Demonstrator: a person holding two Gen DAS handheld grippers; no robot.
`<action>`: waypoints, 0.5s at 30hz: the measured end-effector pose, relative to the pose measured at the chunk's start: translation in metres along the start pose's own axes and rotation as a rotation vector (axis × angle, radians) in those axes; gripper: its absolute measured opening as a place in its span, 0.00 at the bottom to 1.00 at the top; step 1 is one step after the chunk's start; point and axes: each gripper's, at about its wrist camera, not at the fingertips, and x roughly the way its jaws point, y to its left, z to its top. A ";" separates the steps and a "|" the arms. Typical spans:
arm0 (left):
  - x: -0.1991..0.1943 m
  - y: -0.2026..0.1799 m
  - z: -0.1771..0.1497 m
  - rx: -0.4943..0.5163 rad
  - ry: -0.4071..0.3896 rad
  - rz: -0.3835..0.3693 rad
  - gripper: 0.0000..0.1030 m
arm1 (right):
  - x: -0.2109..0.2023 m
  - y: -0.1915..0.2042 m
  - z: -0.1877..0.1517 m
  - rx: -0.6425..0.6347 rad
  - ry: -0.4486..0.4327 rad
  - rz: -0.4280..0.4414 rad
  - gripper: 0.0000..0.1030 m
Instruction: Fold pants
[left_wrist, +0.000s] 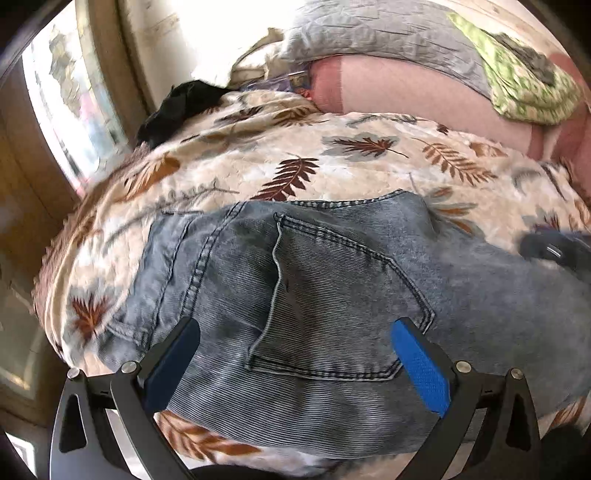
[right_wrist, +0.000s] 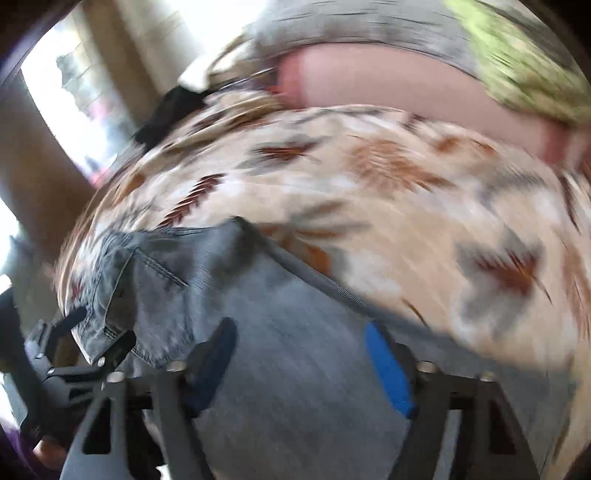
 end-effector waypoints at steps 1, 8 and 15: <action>0.002 0.003 0.001 0.017 -0.004 -0.024 1.00 | 0.012 0.007 0.008 -0.039 0.021 0.014 0.56; 0.003 0.011 0.001 0.089 0.026 -0.285 1.00 | 0.063 0.021 0.024 -0.204 0.100 0.028 0.54; 0.015 0.015 0.002 0.092 0.097 -0.369 1.00 | 0.095 0.009 0.036 -0.210 0.174 0.064 0.48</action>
